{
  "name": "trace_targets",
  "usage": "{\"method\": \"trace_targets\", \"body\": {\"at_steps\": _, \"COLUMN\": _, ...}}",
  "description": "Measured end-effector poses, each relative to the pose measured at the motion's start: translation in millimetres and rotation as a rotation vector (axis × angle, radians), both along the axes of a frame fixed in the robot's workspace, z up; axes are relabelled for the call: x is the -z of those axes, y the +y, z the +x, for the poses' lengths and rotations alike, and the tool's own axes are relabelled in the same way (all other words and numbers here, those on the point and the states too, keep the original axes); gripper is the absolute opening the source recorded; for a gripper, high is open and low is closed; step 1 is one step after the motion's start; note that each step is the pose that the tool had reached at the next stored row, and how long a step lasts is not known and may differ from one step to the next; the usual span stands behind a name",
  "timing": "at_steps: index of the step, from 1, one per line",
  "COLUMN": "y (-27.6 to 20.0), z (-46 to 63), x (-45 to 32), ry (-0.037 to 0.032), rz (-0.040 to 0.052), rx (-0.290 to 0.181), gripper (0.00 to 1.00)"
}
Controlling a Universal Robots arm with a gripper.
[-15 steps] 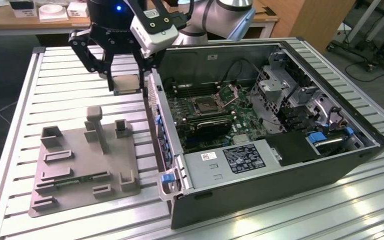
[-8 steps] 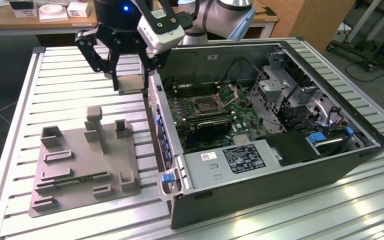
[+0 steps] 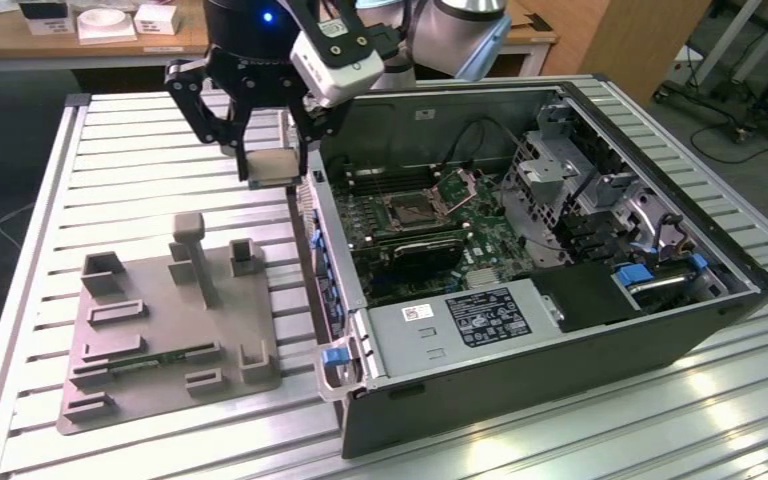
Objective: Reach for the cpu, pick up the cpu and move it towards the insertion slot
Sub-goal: 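Pick up the cpu and move it towards the insertion slot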
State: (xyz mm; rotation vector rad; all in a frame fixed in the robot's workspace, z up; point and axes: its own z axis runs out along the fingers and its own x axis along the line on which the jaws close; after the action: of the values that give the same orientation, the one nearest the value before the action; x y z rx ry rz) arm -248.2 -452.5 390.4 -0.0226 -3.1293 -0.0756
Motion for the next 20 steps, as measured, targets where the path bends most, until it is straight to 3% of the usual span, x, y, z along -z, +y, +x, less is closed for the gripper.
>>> {"method": "trace_targets", "body": {"at_steps": 20, "y": 0.0, "z": 26.8, "x": 1.4, "ry": 0.0000, "rz": 0.0000, "rx": 0.001, "gripper": 0.55}}
